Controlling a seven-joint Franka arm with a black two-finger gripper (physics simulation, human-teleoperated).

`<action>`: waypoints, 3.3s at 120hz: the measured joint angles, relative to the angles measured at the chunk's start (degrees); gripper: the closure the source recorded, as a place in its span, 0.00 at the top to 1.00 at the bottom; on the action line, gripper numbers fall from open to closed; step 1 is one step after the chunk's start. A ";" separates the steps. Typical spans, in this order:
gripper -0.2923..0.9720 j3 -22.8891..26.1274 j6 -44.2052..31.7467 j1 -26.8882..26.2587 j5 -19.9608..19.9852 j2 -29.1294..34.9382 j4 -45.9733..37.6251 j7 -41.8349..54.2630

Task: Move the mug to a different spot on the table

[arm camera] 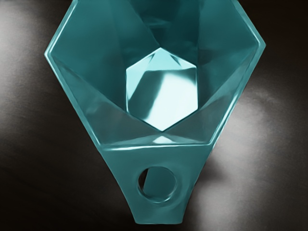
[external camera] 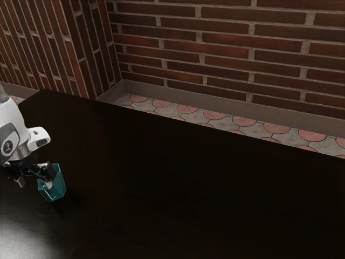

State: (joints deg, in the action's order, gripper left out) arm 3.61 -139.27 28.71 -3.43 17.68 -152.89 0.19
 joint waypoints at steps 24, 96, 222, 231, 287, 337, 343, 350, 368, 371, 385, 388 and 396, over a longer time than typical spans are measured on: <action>0.77 0.16 -2.79 0.83 0.00 -2.53 -0.44 0.25; 0.77 1.73 -13.52 0.91 0.00 -9.54 -0.98 0.77; 0.32 6.48 -14.98 4.97 -0.36 -9.59 -2.25 0.84; 0.32 7.78 -13.80 5.23 -0.44 -9.18 -2.07 0.88; 0.28 15.03 -8.07 6.02 -1.77 -3.02 -1.75 1.77; 0.21 24.51 -16.21 10.49 -1.39 -1.78 -1.70 4.17; 0.21 25.90 -18.64 10.52 0.41 -2.04 -2.15 4.93; 0.20 27.52 -21.20 10.70 2.15 -2.15 -2.66 5.97; 0.20 34.56 -27.53 13.43 7.66 -2.21 -4.89 9.47; 0.20 35.20 -28.47 13.59 8.32 -2.21 -5.17 10.09; 0.20 36.40 -31.60 13.85 10.48 -2.34 -5.85 12.75; 0.20 36.78 -32.07 13.87 10.97 -2.48 -5.90 13.27; 0.20 37.85 -33.13 13.85 12.56 -2.95 -5.98 14.57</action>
State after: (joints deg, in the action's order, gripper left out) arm 41.46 -172.40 42.56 9.13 14.73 -158.87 14.76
